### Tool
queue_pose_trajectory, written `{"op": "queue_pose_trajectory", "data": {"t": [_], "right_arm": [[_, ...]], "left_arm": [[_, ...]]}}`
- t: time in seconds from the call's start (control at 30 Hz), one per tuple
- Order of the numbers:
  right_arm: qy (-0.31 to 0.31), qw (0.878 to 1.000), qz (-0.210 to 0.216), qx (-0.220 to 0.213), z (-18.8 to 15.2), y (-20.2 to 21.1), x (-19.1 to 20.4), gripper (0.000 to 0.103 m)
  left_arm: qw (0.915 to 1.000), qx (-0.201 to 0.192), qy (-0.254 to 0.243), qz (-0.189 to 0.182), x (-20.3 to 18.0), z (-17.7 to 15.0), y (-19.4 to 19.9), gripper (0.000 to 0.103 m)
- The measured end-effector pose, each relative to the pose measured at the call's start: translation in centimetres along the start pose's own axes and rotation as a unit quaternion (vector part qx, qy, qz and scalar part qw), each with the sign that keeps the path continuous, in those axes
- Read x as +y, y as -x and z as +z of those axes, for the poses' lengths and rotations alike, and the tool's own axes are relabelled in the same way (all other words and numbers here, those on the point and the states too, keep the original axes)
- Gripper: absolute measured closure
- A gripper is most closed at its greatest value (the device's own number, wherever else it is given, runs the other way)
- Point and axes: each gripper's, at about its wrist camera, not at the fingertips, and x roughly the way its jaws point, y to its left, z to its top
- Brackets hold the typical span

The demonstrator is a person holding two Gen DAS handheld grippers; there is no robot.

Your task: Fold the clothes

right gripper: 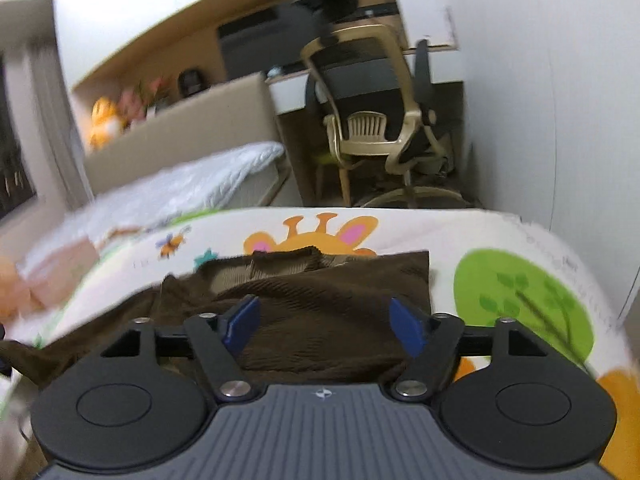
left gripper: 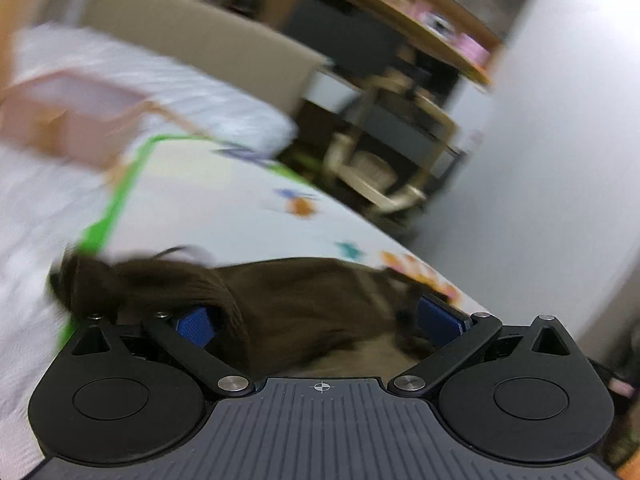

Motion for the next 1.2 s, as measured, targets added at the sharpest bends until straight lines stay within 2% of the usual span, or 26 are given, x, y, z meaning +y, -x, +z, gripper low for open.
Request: {"op": "queue_pose_trajectory", "data": {"t": [0.07,0.2,0.3,0.4,0.53,0.6,0.67,0.7,0.83,0.93,1.03,1.1,1.2], "right_arm": [[-0.013,1.000,0.019,-0.007,-0.6,-0.1,-0.4,0.015],[-0.012,0.998,0.053,-0.019,-1.8,-0.3,-0.6,0.002],[-0.023,0.997,0.067,-0.027,-2.2,-0.1,-1.3,0.000],[-0.050,0.996,0.071,-0.031,-2.2,0.0,-2.3,0.000],[-0.072,0.995,0.068,-0.033,-2.2,0.0,-3.0,0.000],[-0.077,0.994,0.067,-0.031,-2.3,-0.1,-3.1,0.000],[-0.079,0.995,0.063,-0.028,-2.3,-0.3,-3.1,0.000],[-0.080,0.995,0.061,-0.027,-2.4,-0.4,-3.1,0.000],[-0.080,0.995,0.057,-0.022,-2.5,-0.6,-3.1,0.000],[-0.078,0.995,0.054,-0.017,-2.6,-0.9,-3.0,0.000],[-0.072,0.996,0.051,-0.014,-2.7,-1.0,-2.8,0.000],[-0.071,0.996,0.049,-0.012,-2.7,-1.1,-2.7,0.000],[-0.070,0.996,0.049,-0.011,-2.8,-1.2,-2.7,0.000]], "left_arm": [[0.9989,0.028,-0.027,-0.027,-2.4,1.0,-1.3,0.000],[0.9932,0.090,-0.048,-0.056,-6.3,1.5,-6.6,0.000],[0.9885,0.114,-0.089,-0.045,-9.0,0.7,-10.9,0.000],[0.9859,0.125,-0.109,-0.020,-10.5,-0.3,-14.6,0.001],[0.9842,0.124,-0.126,-0.001,-11.2,-1.5,-16.9,0.007],[0.9822,0.120,-0.144,0.003,-11.6,-2.1,-16.9,0.013],[0.9814,0.103,-0.161,0.012,-11.8,-1.8,-16.1,0.023],[0.9827,0.091,-0.159,0.024,-11.3,-1.2,-15.3,0.024],[0.9842,0.029,-0.149,0.092,-8.1,1.4,-11.4,0.010],[0.9755,-0.003,-0.146,0.164,-4.1,3.6,-9.3,0.010],[0.9656,-0.016,-0.107,0.236,0.4,5.8,-7.4,0.010],[0.9685,-0.011,-0.083,0.234,2.2,6.5,-5.9,0.009],[0.9769,0.006,-0.098,0.190,1.5,6.1,-4.8,0.009]]}}
